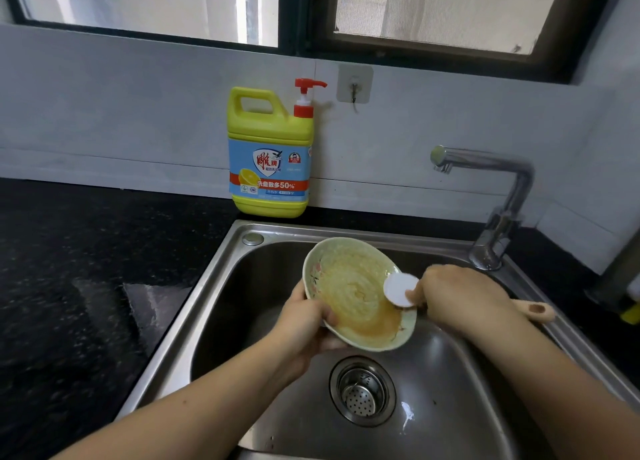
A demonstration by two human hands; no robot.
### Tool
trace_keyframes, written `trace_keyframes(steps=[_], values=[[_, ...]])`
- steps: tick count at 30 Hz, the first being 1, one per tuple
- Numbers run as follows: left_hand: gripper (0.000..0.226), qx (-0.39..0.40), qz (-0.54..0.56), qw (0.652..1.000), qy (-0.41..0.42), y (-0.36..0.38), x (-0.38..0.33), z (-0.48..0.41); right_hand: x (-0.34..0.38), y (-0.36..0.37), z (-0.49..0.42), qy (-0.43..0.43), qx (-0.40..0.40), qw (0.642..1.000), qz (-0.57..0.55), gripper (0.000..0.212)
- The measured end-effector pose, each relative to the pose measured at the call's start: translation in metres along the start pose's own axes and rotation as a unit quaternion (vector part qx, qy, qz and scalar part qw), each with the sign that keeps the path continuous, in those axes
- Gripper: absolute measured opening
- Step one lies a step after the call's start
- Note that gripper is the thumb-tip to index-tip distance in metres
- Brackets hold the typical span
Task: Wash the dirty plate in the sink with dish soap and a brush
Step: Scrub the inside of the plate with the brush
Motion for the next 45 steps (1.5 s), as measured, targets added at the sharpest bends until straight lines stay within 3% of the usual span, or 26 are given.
trace_keyframes(steps=[4, 9, 13, 15, 18, 22, 25, 29, 33, 36, 40, 45], values=[[0.066, -0.003, -0.016, 1.000, 0.006, 0.001, 0.001, 0.001, -0.002, -0.008, 0.008, 0.001, 0.107, 0.994, -0.035, 0.039], [0.063, 0.021, -0.046, 0.998, -0.024, 0.006, 0.007, 0.006, -0.005, -0.004, 0.003, 0.052, -0.002, 0.999, -0.016, 0.035], [0.058, 0.028, -0.017, 0.998, -0.048, 0.006, 0.005, 0.006, 0.002, 0.002, 0.000, 0.016, -0.092, 0.996, -0.001, 0.039], [0.056, 0.024, -0.017, 0.999, -0.045, 0.005, 0.005, 0.006, 0.001, 0.002, 0.000, 0.006, -0.097, 0.995, -0.010, 0.043], [0.058, 0.005, -0.012, 0.999, -0.032, 0.001, 0.002, 0.004, 0.003, -0.001, 0.002, -0.004, -0.056, 0.998, -0.001, 0.037], [0.065, -0.022, -0.016, 1.000, 0.000, -0.005, -0.002, -0.001, 0.010, -0.008, 0.010, -0.022, 0.068, 0.997, -0.024, 0.039], [0.063, -0.016, -0.023, 1.000, 0.000, -0.004, -0.001, 0.001, 0.008, -0.011, 0.012, -0.019, 0.098, 0.995, -0.013, 0.044], [0.055, 0.011, -0.027, 0.999, -0.034, 0.002, 0.006, 0.005, -0.002, -0.005, 0.005, 0.049, 0.012, 0.999, -0.009, 0.035], [0.054, 0.034, -0.021, 0.996, -0.074, 0.006, 0.010, 0.009, 0.007, 0.006, -0.001, 0.006, -0.075, 0.997, 0.008, 0.032], [0.054, 0.041, -0.019, 0.995, -0.091, 0.006, 0.011, 0.010, 0.020, 0.015, -0.001, -0.033, -0.114, 0.991, -0.057, 0.042], [0.049, 0.059, -0.032, 0.993, -0.098, 0.008, 0.012, 0.014, 0.041, 0.022, -0.001, -0.074, -0.095, 0.975, -0.188, 0.041], [0.052, 0.044, -0.017, 0.996, -0.072, 0.006, 0.007, 0.010, 0.028, 0.010, -0.003, -0.049, -0.134, 0.987, -0.078, 0.046]])
Point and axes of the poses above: each hand's wrist, its own z-axis away from the middle knuckle, its own y-axis out of the palm, x = y × z, the point moved 5 cm from there along -z, towards the middle knuckle, and after that the axes turned 15 degrees about -x, right-handed, at the moved point
